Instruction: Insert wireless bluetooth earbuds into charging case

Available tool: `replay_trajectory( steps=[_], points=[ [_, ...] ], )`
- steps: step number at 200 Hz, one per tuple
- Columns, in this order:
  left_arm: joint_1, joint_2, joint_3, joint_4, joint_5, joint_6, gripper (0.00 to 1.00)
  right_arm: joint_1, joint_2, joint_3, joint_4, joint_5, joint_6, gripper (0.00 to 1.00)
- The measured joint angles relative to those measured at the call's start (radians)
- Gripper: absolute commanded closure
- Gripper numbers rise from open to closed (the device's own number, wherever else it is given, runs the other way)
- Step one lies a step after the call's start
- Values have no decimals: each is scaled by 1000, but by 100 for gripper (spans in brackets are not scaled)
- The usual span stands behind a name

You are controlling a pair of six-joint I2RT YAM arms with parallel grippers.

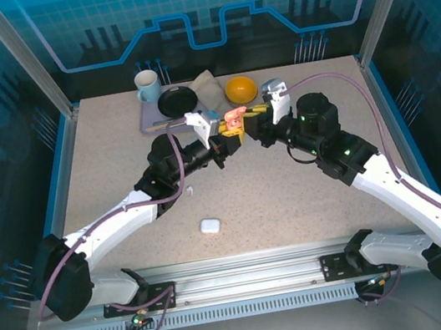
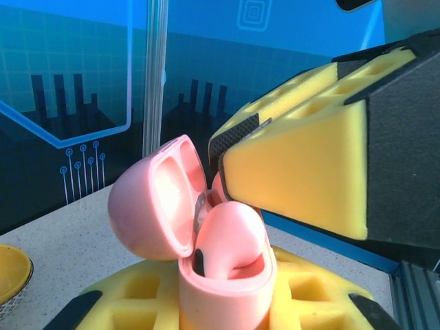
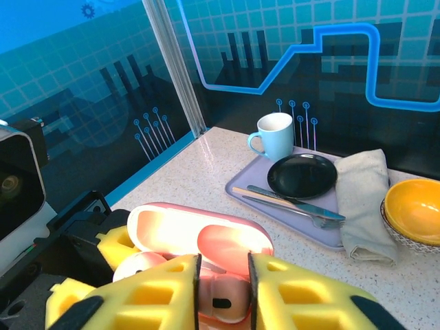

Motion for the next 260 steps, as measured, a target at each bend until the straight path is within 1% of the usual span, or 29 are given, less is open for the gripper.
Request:
replay_trajectory(
  steps=[21,37,77,106,139,162,186,220,237,260],
  points=[
    [0,1,2,2,0,0,100,0,0,0,-9,-2,-2,60],
    [0,2,2,6,0,0,100,0,0,0,-11,1,9,55],
    [0,4,2,18,0,-1,100,-8,0,11,-26,2,49,38],
    [0,10,2,30,0,-10,100,-54,0,50,-43,-5,93,32],
    [0,23,1,42,0,-23,100,-102,3,138,-72,-29,143,32],
    [0,24,-2,53,0,-23,100,-122,51,254,-146,-36,164,32],
    [0,25,-13,57,0,-19,100,-132,166,418,-269,-49,164,32],
    [0,37,-21,45,10,-5,100,-138,377,637,-494,-73,163,35],
    [0,42,-21,40,19,8,100,-138,464,696,-588,-82,160,36],
    [0,43,-21,30,26,17,100,-138,539,716,-684,-86,159,40]
  ],
)
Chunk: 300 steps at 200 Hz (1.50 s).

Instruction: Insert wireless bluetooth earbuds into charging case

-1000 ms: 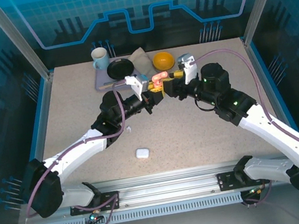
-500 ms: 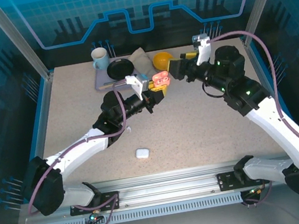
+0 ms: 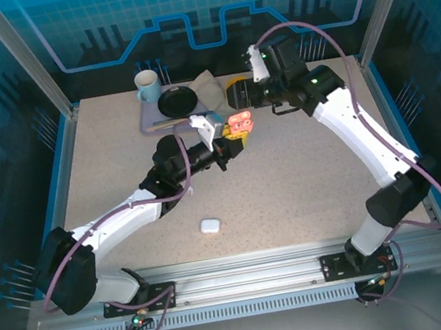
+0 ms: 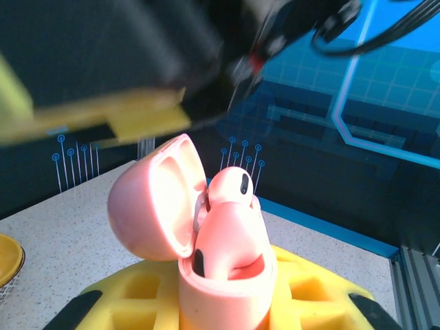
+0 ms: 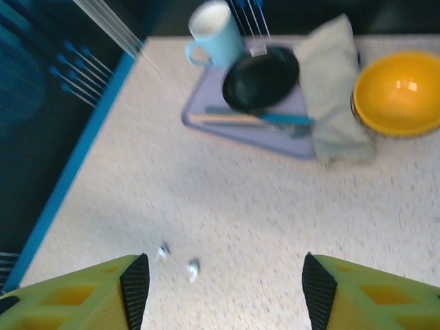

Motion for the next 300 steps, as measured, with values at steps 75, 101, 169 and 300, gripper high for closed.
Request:
replay_trajectory(
  steps=[75,101,169,300],
  points=[
    [1,30,-5,-60,-18,4,100,37,-133,-162,-62,22,-2,51],
    [-5,70,1,-62,-24,-17,100,52,-264,-295,-35,56,33,46],
    [9,373,320,-277,-26,-221,100,-203,-345,-582,15,114,200,42],
    [-5,1119,1174,-954,19,-726,61,-275,-412,-786,56,175,308,39]
  ],
)
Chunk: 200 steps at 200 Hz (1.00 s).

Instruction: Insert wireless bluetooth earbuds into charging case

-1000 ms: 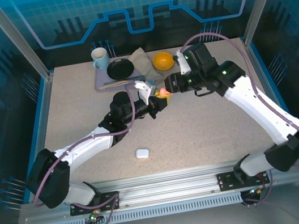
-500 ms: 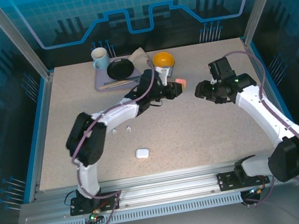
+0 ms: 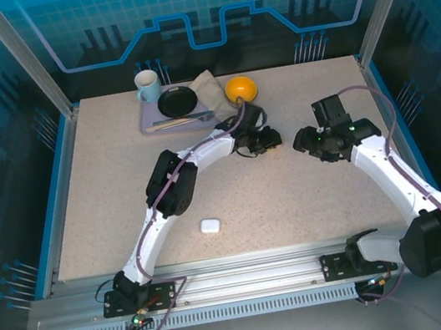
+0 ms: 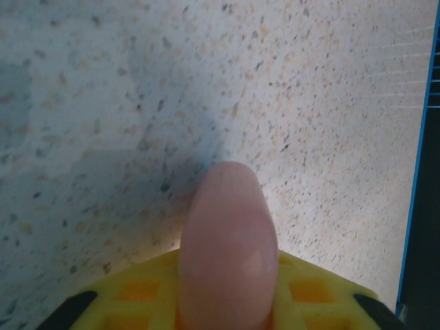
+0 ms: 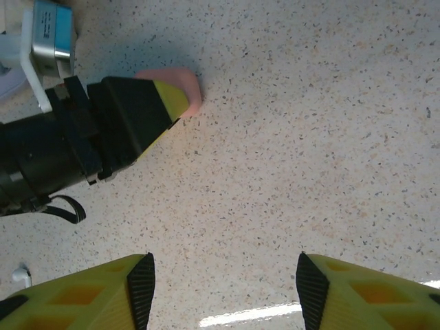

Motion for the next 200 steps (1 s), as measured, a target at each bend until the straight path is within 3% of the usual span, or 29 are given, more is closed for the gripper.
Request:
replay_trajectory(
  steps=[13,32,67,98,133,140,147,156,166,200],
  points=[
    [3,17,55,-71,-3,0,46,0,-8,0,0,1,2,37],
    [11,21,95,-162,-13,4,37,2,-14,-1,-3,6,3,35],
    [45,17,117,-259,-28,40,31,52,-21,-5,-13,37,11,33],
    [78,-68,80,-319,-65,94,29,173,-41,-22,-23,81,50,30],
    [108,-406,-133,-298,-149,166,27,374,-31,-47,-36,155,134,23],
    [114,-493,-189,-282,-169,178,18,414,-17,-47,-37,169,153,22],
    [121,-589,-253,-261,-190,191,17,452,4,-47,-35,183,172,20],
    [130,-713,-338,-228,-219,205,16,500,43,-45,-34,197,202,18],
    [145,-835,-431,-192,-247,213,5,546,98,-34,-37,213,224,16],
    [235,-1138,-742,-105,-338,217,1,677,334,109,-56,240,290,4]
  ],
)
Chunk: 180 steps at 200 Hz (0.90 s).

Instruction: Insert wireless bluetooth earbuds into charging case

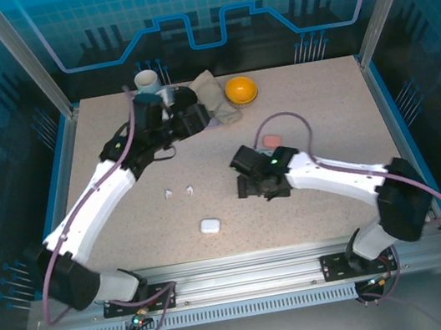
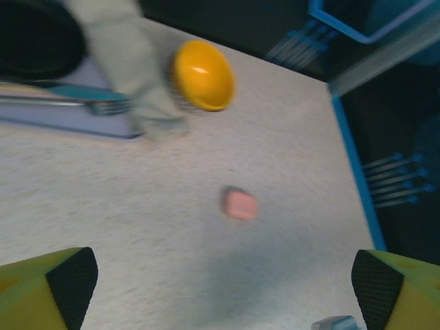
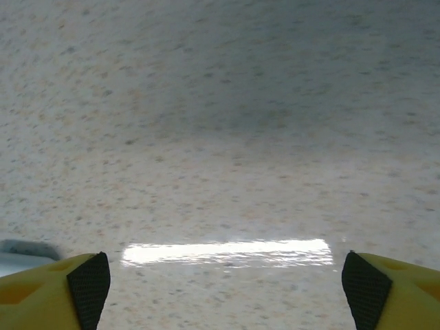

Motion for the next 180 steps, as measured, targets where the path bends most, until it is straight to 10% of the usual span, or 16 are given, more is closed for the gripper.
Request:
replay_trajectory(
  steps=[59,180],
  points=[
    [166,-254,-388,29,-94,-85,1,151,369,378,-29,-42,75,4],
    [430,-317,-401,-55,-42,-189,1,229,596,546,-141,-122,213,11]
  ],
)
